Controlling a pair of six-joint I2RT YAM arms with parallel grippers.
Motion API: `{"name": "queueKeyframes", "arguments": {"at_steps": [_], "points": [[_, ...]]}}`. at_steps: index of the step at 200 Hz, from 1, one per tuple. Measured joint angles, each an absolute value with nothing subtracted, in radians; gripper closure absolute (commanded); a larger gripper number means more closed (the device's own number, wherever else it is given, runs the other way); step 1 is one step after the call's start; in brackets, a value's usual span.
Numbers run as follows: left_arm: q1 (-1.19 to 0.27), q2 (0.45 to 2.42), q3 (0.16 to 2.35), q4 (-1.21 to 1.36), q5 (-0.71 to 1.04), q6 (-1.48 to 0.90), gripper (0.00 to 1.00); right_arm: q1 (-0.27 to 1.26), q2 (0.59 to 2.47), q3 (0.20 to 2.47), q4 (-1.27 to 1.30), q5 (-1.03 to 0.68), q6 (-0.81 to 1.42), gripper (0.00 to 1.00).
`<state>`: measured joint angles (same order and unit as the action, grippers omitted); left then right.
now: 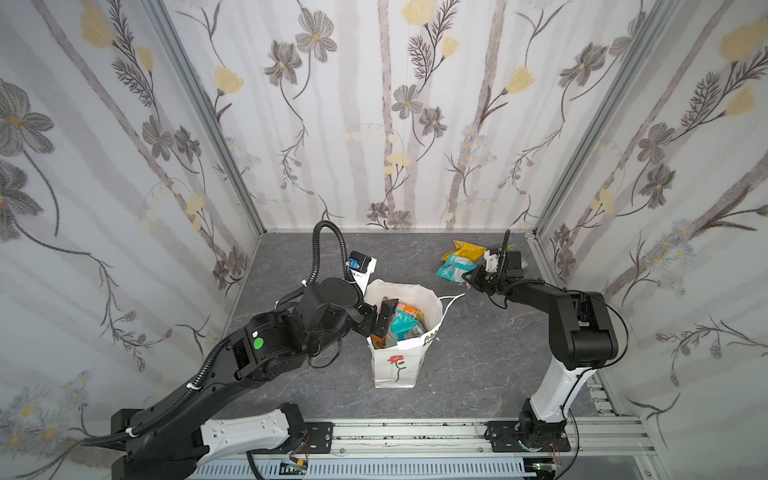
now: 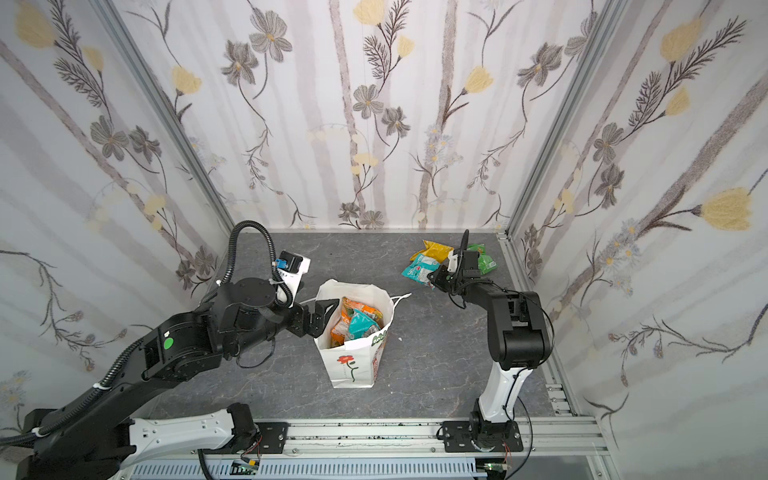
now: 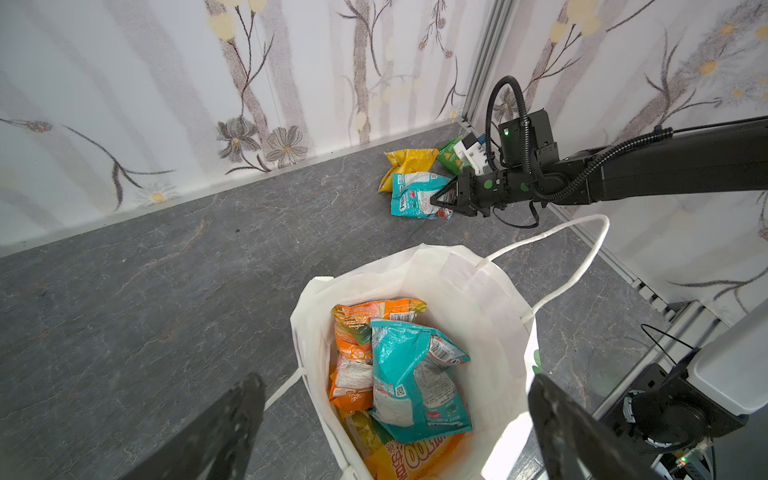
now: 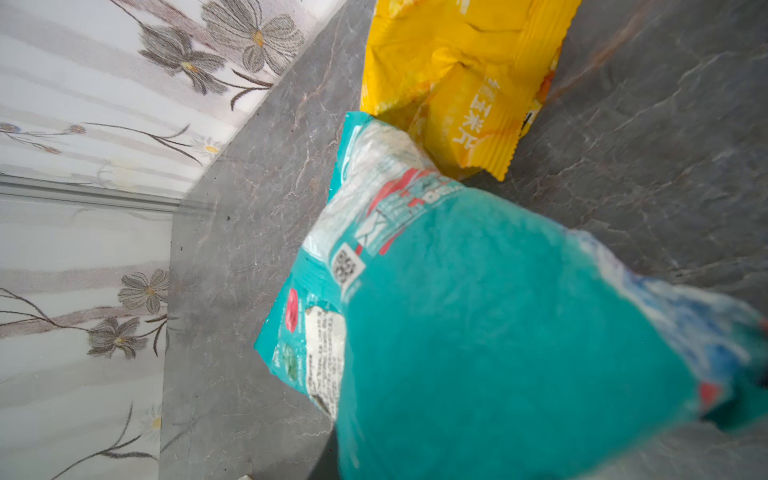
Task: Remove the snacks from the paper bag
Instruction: 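Carry the teal packet beside the yellow packet and release it with the right gripper, then swing the right gripper back to the bag while the left gripper lowers toward it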
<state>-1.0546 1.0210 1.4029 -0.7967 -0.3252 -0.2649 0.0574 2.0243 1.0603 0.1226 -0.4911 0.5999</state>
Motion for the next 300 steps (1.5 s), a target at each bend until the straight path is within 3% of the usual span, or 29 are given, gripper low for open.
{"name": "queueKeyframes", "arguments": {"at_steps": [25, 117, 160, 209, 300], "points": [[-1.055, 1.022, 1.402, -0.796, -0.329, -0.265, 0.00, 0.060, 2.060, 1.068, 0.107, -0.493, 0.589, 0.87], [-1.055, 1.036, 1.401, -0.796, -0.329, -0.266, 0.00, 0.067, 2.043, 1.075, 0.044, -0.461, 0.540, 0.20], [-1.055, 1.037, 1.401, -0.796, -0.329, -0.266, 0.00, 0.066, 1.969, 1.075, 0.007, -0.422, 0.530, 0.11], [-1.055, 1.037, 1.402, -0.796, -0.328, -0.273, 0.00, 0.067, 1.841, 1.079, -0.043, -0.380, 0.504, 0.08], [-1.055, 1.097, 1.443, -0.785, -0.311, -0.277, 0.00, 0.197, 1.335, 1.079, -0.064, -0.338, 0.516, 0.06]]}}
